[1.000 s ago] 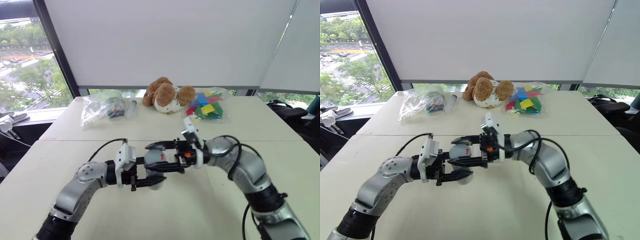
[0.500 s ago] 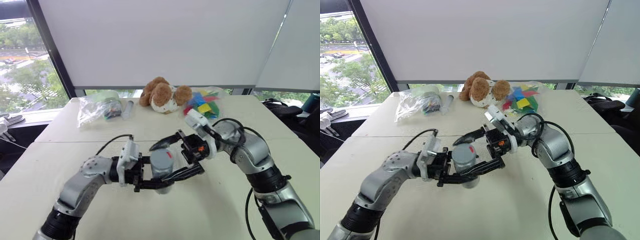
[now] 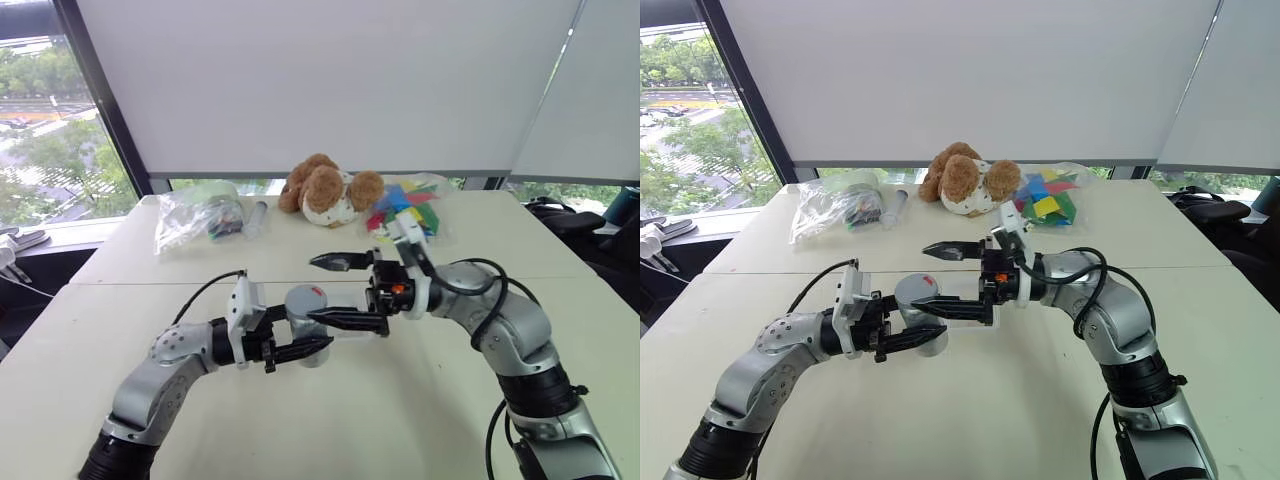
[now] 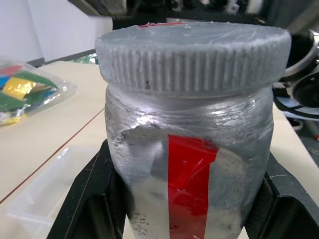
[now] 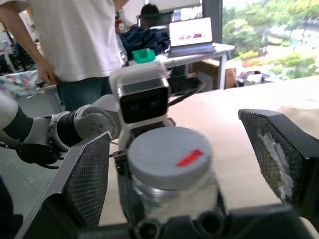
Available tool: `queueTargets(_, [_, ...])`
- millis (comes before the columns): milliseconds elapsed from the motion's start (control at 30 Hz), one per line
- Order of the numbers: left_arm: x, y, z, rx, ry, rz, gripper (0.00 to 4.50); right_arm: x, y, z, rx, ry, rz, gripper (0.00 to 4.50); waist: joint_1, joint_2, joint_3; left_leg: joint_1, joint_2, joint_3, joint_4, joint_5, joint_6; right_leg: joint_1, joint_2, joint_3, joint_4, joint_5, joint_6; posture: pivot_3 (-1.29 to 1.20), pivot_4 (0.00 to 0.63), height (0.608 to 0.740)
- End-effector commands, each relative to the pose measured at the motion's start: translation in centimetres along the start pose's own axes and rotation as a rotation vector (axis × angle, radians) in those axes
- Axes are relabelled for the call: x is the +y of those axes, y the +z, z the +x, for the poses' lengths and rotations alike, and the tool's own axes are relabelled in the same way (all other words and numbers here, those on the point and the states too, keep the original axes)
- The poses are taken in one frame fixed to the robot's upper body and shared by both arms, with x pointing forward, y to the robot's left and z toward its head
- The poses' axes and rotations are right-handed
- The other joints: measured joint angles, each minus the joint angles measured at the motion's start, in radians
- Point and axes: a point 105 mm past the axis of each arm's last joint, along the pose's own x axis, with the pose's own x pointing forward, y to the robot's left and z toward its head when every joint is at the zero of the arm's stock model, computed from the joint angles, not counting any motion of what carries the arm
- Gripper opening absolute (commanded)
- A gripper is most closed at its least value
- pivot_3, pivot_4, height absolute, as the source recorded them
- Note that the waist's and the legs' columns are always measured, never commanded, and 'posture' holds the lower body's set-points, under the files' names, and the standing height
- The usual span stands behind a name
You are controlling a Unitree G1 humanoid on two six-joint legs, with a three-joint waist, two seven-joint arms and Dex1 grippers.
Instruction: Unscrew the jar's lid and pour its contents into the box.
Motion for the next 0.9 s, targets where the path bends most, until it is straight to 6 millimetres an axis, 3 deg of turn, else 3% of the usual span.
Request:
queueTargets(33, [-0.2, 0.7, 0.7, -0.018, -0.027, 0.047, 2.22, 0.4, 1.2, 1.2, -0.024, 0.033, -0.029, 4.47, 0.000, 0.000, 0.000, 0.000, 0.000, 0.000, 0.000, 0.000, 0.000, 0.000, 0.000, 0.000, 0.000, 0.000, 0.000, 0.00, 0.150, 0.740])
queueTargets(167, [-0.3, 0.6, 0.8, -0.016, -0.038, 0.053, 2.22, -0.1, 0.9, 2.0, -0.009, 0.024, -0.040, 4.47, -0.001, 0.000, 0.000, 0.000, 0.000, 0.000, 0.000, 0.000, 0.000, 0.000, 0.000, 0.000, 0.000, 0.000, 0.000, 0.00, 0.150, 0.740])
queueTargets(433, [-0.8, 0.6, 0.5, -0.002, -0.055, 0.076, 2.22, -1.2, 0.3, 1.8, 0.002, -0.001, -0.042, 4.47, -0.002, 0.000, 0.000, 0.000, 0.000, 0.000, 0.000, 0.000, 0.000, 0.000, 0.000, 0.000, 0.000, 0.000, 0.000, 0.00, 0.150, 0.740])
queueTargets(900, [-1.0, 0.6, 0.1, 0.007, -0.064, 0.116, 2.22, -1.8, -0.6, -1.9, 0.004, 0.001, 0.023, 4.47, -0.001, 0.000, 0.000, 0.000, 0.000, 0.000, 0.000, 0.000, 0.000, 0.000, 0.000, 0.000, 0.000, 0.000, 0.000, 0.00, 0.150, 0.740])
